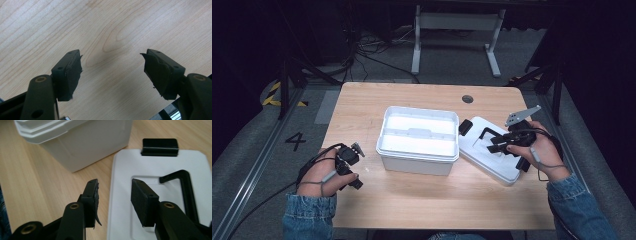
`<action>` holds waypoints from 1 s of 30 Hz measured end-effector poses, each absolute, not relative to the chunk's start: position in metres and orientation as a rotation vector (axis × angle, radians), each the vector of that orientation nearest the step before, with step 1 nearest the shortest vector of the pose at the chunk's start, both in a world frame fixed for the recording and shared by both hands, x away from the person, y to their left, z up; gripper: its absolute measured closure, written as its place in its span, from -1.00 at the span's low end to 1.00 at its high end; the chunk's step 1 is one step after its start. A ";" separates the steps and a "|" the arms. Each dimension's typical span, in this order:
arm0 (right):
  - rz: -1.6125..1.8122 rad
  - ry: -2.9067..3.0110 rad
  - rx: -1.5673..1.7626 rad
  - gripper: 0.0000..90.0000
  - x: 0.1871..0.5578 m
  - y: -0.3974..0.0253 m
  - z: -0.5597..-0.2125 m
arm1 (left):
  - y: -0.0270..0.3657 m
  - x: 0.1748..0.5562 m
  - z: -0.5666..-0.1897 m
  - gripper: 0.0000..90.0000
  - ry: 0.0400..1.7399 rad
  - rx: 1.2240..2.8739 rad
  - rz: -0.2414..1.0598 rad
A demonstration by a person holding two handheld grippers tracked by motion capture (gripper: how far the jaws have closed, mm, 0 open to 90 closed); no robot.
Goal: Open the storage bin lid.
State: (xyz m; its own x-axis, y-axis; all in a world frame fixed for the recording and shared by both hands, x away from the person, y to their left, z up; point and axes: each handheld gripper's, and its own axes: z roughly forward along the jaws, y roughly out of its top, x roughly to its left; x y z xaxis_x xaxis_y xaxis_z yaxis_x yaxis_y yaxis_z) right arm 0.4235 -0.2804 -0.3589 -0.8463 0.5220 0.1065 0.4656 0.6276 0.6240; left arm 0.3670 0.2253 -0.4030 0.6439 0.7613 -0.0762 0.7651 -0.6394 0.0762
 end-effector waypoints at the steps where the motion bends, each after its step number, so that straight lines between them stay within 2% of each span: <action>1: 1.015 2.762 0.830 0.30 0.420 -0.278 -0.360 | 0.225 0.367 -0.403 -0.31 1.284 2.756 -0.056; 12: 1.048 2.825 0.747 0.29 0.393 -0.253 -0.372 | 0.226 0.366 -0.404 -0.31 1.289 2.750 -0.066; 30: 1.023 2.874 0.717 0.27 0.377 -0.238 -0.400 | 0.225 0.367 -0.405 -0.31 1.299 2.751 -0.073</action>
